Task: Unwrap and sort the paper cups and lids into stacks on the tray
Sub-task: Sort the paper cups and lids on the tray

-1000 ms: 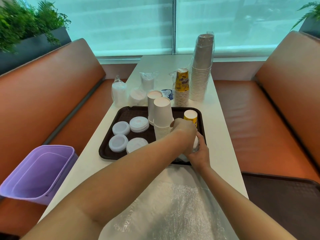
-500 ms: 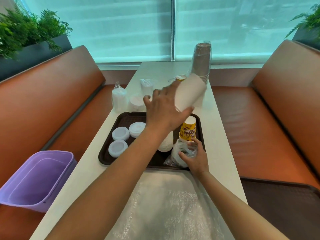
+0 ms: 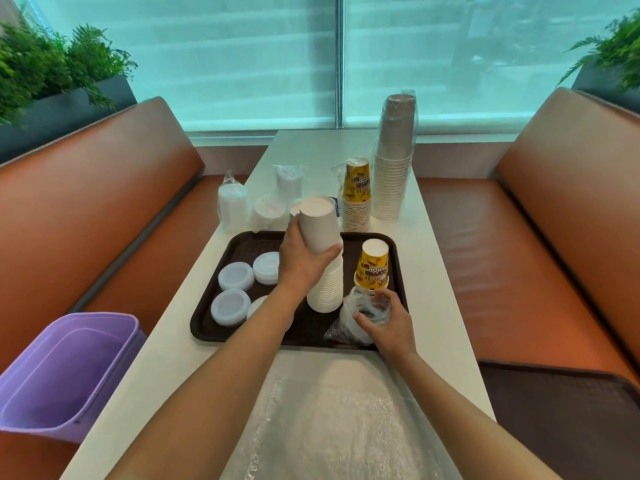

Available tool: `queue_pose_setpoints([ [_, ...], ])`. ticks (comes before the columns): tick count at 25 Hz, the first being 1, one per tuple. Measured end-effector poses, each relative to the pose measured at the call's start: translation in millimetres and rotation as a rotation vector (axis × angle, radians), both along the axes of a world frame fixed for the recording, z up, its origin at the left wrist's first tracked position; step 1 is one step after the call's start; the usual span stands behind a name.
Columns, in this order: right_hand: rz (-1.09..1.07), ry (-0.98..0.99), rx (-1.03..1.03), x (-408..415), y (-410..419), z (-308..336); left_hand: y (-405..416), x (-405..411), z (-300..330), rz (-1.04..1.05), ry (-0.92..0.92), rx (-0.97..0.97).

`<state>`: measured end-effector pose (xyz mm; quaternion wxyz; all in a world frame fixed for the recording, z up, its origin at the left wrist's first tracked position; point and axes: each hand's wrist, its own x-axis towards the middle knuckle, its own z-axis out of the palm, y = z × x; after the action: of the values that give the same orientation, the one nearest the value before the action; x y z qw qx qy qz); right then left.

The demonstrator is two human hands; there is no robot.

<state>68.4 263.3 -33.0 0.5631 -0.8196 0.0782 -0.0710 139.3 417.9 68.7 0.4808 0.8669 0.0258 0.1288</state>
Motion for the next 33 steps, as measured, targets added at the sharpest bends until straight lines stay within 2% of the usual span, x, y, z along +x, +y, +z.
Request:
queue_pose_setpoints([
  [2,0.000,-0.010,0.004,0.8,-0.3,-1.4,1.8,0.3,-19.7,-0.003,0.088,0.043],
  [7,-0.035,-0.055,0.063,4.3,-1.8,0.6,2.0,2.9,-25.8,-0.037,0.164,0.014],
  [9,-0.068,-0.092,0.111,6.5,-2.8,9.4,1.5,-11.1,-22.5,0.033,0.052,0.032],
  [11,-0.112,-0.168,0.167,7.2,-3.9,25.2,-1.4,-37.3,-22.9,0.087,-0.216,-0.006],
  [12,-0.141,-0.214,0.207,7.2,-3.5,36.5,-4.2,-50.8,-25.5,0.068,-0.296,-0.030],
  [13,-0.176,-0.258,0.260,7.1,-2.3,48.7,-7.6,-64.4,-27.6,0.029,-0.302,-0.046],
  [17,-0.296,-0.331,0.601,0.9,8.2,86.4,-14.7,-94.9,-42.0,-0.081,-0.086,-0.144],
  [21,-0.378,-0.219,0.994,-12.4,12.4,109.9,-9.3,-108.0,-43.8,-0.078,0.000,-0.323],
  [25,-0.387,-0.138,1.194,-14.2,1.8,122.7,-2.3,-114.9,-40.5,-0.027,0.060,-0.427],
  [33,-0.286,-0.080,1.489,-21.4,2.2,134.6,13.5,-118.8,-34.8,0.040,0.266,-0.930],
])
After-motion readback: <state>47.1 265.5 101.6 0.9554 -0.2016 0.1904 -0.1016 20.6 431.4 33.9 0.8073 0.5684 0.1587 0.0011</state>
